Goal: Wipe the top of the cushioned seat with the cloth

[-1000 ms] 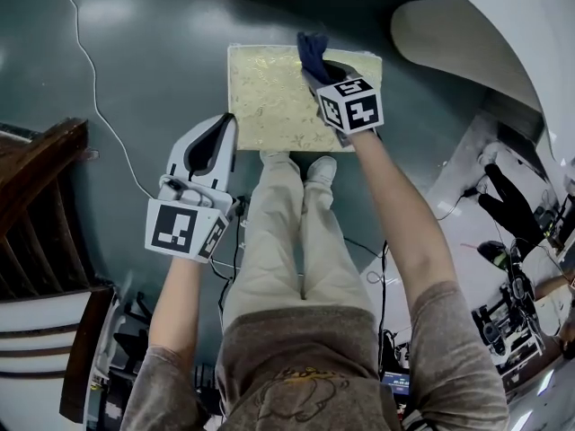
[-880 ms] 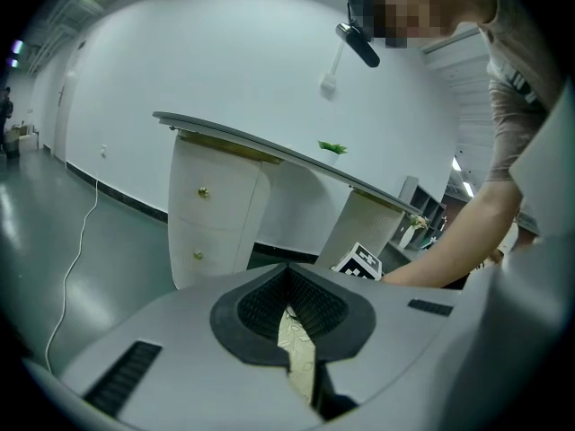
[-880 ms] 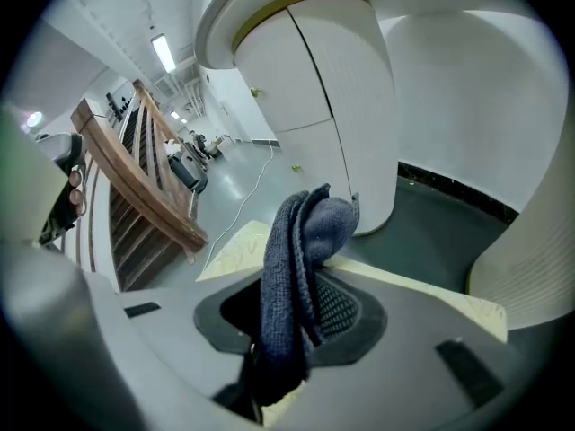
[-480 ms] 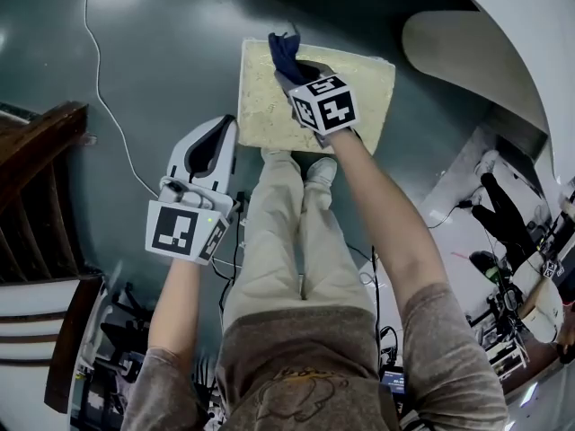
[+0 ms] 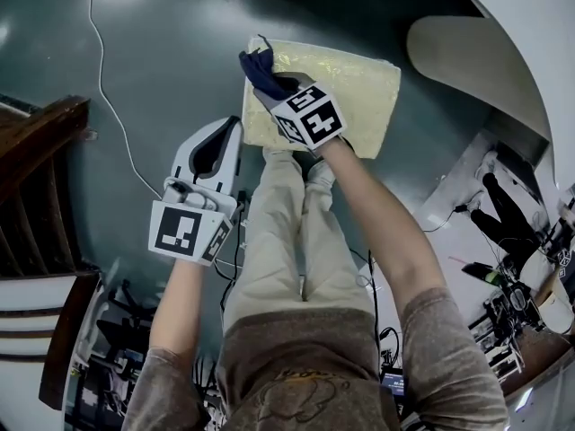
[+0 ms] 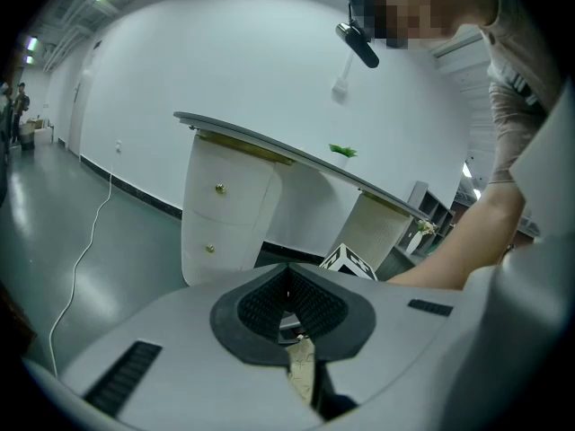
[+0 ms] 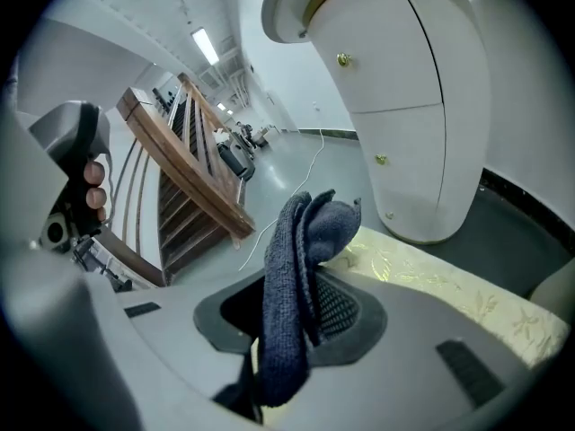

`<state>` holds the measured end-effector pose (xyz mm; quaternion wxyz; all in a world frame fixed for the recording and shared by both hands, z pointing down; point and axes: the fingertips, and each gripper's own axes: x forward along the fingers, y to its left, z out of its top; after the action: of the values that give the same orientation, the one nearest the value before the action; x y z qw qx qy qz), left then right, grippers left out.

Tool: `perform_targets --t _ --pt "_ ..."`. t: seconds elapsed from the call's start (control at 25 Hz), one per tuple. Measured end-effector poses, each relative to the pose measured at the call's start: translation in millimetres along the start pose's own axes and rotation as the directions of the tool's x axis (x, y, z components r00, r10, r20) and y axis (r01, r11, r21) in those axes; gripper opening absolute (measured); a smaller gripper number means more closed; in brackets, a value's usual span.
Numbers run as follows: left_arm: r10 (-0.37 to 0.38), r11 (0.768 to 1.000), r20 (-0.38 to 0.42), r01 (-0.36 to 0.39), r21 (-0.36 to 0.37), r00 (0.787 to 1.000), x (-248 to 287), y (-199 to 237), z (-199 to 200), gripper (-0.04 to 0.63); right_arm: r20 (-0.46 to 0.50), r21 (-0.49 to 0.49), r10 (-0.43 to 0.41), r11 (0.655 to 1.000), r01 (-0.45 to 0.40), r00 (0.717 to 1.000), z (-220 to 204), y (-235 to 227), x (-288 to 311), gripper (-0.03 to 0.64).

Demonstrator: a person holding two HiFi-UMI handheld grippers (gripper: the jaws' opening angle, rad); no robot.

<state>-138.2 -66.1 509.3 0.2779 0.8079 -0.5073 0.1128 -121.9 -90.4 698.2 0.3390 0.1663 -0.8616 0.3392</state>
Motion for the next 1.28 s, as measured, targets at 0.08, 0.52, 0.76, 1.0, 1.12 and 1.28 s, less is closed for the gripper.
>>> perform_targets --t 0.08,0.52,0.76,1.0,1.12,1.28 --pt "-0.007 1.0 0.002 0.007 0.0 1.0 0 -3 0 0.018 0.021 -0.007 0.003 1.0 -0.003 1.0 3 4 -6 0.114" --pt "-0.065 0.998 -0.007 0.065 0.014 0.998 2 -28 -7 0.018 0.19 0.053 -0.144 0.989 0.136 0.971 -1 -23 -94 0.114" --pt "-0.107 0.994 -0.023 0.108 0.034 0.994 14 -53 -7 0.018 0.188 0.116 -0.283 0.957 0.265 0.94 -50 -75 -157 0.114" --pt "-0.141 0.988 -0.045 0.143 0.049 0.989 26 -67 -11 0.018 0.106 0.209 -0.437 0.888 0.41 0.893 -115 -120 -205 0.114" --pt "-0.155 0.986 -0.051 0.157 0.057 0.987 35 -77 -9 0.018 0.066 0.249 -0.489 0.852 0.461 0.87 -142 -142 -226 0.115" --pt "-0.164 0.984 -0.064 0.168 0.066 0.984 39 -81 -10 0.018 0.011 0.312 -0.534 0.805 0.504 0.846 -177 -160 -237 0.115"
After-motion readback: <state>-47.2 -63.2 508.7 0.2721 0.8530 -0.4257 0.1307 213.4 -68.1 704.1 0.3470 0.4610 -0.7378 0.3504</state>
